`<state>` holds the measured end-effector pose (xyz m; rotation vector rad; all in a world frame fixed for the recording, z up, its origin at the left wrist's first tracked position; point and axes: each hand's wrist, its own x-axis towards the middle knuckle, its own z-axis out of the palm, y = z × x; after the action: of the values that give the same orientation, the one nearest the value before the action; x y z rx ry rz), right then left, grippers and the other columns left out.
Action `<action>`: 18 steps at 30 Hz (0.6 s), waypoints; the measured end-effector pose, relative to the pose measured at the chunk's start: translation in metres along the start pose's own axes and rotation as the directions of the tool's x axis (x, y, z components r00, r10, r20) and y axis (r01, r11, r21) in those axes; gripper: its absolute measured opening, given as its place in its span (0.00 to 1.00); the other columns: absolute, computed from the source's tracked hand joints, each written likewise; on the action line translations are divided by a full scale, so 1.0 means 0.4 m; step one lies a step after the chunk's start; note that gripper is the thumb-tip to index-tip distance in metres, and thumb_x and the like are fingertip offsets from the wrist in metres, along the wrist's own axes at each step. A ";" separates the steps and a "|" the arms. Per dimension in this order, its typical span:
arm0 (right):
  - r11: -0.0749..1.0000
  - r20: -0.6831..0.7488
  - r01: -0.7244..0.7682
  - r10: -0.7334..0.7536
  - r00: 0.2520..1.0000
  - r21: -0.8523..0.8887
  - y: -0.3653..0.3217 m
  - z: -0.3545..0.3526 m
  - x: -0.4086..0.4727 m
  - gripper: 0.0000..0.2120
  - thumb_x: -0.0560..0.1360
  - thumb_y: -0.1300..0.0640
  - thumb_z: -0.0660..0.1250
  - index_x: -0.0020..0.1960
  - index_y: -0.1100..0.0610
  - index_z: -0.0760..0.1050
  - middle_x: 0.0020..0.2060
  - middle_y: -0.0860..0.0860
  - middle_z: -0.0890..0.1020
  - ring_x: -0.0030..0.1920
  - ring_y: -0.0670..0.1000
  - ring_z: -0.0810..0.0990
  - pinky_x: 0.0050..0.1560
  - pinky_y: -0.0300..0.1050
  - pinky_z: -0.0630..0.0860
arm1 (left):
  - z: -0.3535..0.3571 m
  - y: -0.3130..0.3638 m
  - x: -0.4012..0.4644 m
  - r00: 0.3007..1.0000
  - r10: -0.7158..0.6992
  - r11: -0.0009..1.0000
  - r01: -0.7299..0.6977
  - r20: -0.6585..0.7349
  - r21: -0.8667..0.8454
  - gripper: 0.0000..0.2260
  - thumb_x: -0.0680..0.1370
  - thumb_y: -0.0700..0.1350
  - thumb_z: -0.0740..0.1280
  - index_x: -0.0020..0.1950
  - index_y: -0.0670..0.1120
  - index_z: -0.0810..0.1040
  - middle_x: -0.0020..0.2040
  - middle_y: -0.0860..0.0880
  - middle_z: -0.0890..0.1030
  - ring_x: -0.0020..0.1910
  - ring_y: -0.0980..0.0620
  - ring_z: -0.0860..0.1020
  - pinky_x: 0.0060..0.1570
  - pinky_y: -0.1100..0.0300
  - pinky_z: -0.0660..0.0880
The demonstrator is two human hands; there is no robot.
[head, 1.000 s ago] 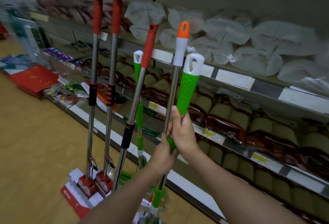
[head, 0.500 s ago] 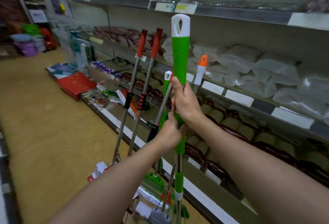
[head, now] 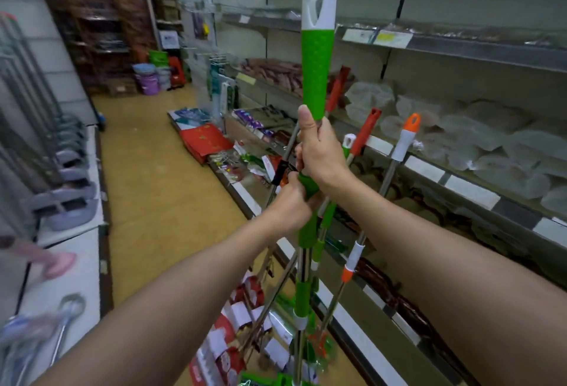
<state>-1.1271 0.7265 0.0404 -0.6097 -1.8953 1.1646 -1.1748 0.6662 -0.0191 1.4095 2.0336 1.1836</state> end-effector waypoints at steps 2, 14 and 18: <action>1.000 0.036 0.019 -0.019 0.999 0.006 -0.034 0.037 0.018 0.17 0.77 0.35 0.52 0.43 0.48 0.64 0.32 0.47 0.73 0.32 0.49 0.73 0.38 0.51 0.72 | -0.053 -0.006 -0.003 0.999 -0.023 1.000 0.023 -0.035 0.015 0.18 0.79 0.44 0.63 0.64 0.41 0.60 0.51 0.50 0.73 0.53 0.48 0.74 0.54 0.49 0.75; 0.978 0.253 0.065 -0.115 0.961 0.198 -0.203 0.365 0.157 0.22 0.75 0.32 0.51 0.43 0.52 0.64 0.33 0.51 0.72 0.34 0.51 0.73 0.42 0.54 0.74 | -0.376 -0.124 -0.030 0.910 -0.108 0.984 0.041 -0.399 -0.173 0.18 0.76 0.48 0.67 0.62 0.50 0.64 0.53 0.46 0.80 0.51 0.46 0.79 0.53 0.43 0.77; 0.959 0.289 0.031 -0.116 0.950 0.282 -0.204 0.472 0.231 0.20 0.78 0.36 0.52 0.46 0.53 0.63 0.31 0.51 0.71 0.29 0.49 0.71 0.32 0.47 0.70 | -0.462 -0.219 0.008 0.942 -0.156 0.968 0.085 -0.299 -0.236 0.19 0.75 0.50 0.69 0.62 0.49 0.65 0.54 0.48 0.77 0.52 0.48 0.79 0.54 0.46 0.78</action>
<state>-1.3346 0.6634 0.1025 -0.2122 -1.9385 1.5069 -1.3574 0.5807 0.0141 1.0260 2.0783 1.6076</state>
